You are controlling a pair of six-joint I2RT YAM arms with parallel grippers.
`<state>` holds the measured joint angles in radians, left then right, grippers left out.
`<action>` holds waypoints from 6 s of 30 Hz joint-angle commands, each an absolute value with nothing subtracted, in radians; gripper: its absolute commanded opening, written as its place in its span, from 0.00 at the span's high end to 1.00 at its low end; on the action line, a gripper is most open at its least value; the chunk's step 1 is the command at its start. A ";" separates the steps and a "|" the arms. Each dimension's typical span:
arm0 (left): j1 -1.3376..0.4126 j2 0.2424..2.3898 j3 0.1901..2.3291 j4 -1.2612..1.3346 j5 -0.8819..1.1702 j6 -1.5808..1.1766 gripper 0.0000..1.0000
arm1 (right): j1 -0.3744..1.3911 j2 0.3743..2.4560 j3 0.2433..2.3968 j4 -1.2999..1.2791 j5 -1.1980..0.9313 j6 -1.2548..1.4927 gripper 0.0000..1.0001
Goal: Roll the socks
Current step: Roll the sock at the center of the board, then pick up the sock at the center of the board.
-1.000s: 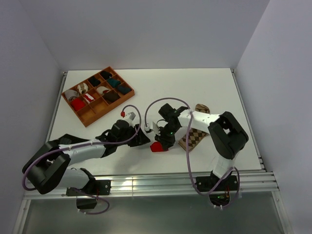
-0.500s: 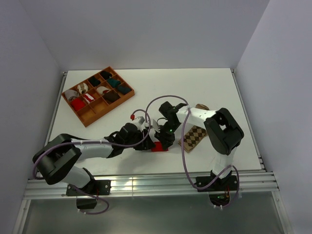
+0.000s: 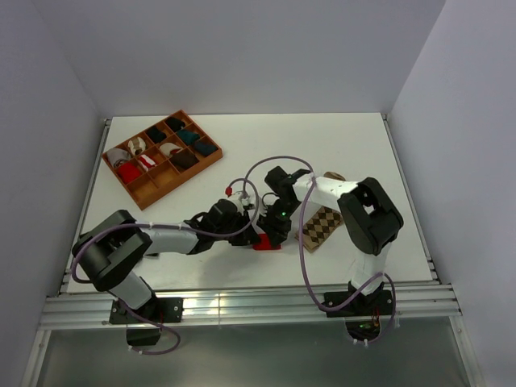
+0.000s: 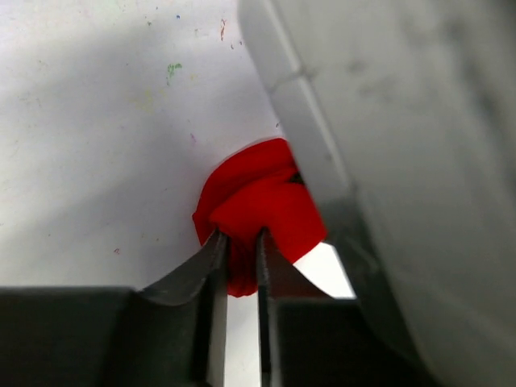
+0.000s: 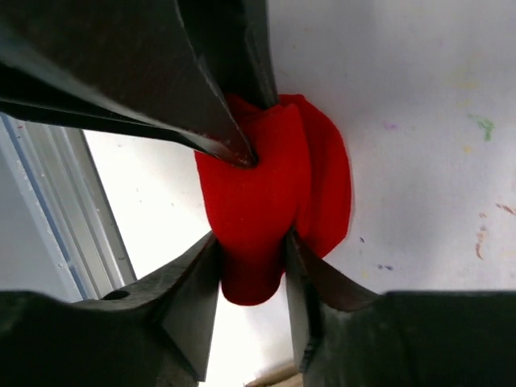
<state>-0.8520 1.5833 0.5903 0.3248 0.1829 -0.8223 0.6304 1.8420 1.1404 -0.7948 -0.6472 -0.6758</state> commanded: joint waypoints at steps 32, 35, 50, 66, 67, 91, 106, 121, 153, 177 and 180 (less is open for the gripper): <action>-0.865 1.781 0.736 0.110 0.186 -0.769 1.00 | 0.611 1.934 1.135 -0.804 -0.485 -0.618 0.38; -0.864 1.778 0.738 0.117 0.183 -0.781 1.00 | 0.614 1.944 1.132 -0.815 -0.479 -0.623 0.47; -0.865 1.550 0.525 0.331 0.057 -1.058 0.71 | 0.618 1.919 1.049 -0.732 -0.437 -0.592 1.00; -0.951 1.219 0.325 0.462 -0.181 -1.405 0.52 | 0.609 1.836 1.149 -0.700 -0.479 -0.460 1.00; -0.959 1.227 0.327 0.492 -0.189 -1.416 0.52 | 0.609 1.832 1.164 -0.703 -0.482 -0.453 1.00; -0.997 1.393 0.356 0.736 -0.345 -1.585 0.46 | 0.604 1.686 1.301 -0.750 -0.509 -0.298 1.00; -1.022 1.439 0.370 0.886 -0.423 -1.632 0.45 | 0.607 1.603 1.249 -0.696 -0.491 -0.235 1.00; -1.023 1.434 0.394 0.870 -0.492 -1.654 0.43 | 0.643 1.513 1.230 -0.667 -0.529 -0.183 1.00; -1.017 1.405 0.390 0.853 -0.557 -1.591 0.68 | 0.693 1.555 1.235 -0.756 -0.677 -0.227 1.00; -0.907 1.258 0.249 1.037 -0.370 -1.353 1.00 | 0.565 1.621 1.457 -1.043 -0.925 -0.388 0.28; -0.881 1.249 0.253 1.104 -0.285 -1.292 1.00 | 0.545 1.683 1.495 -1.113 -0.997 -0.434 0.25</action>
<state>-0.9031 1.2812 0.2466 0.9375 -0.3954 -1.3918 0.5598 1.6318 1.4445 -0.9791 -0.8700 -0.3641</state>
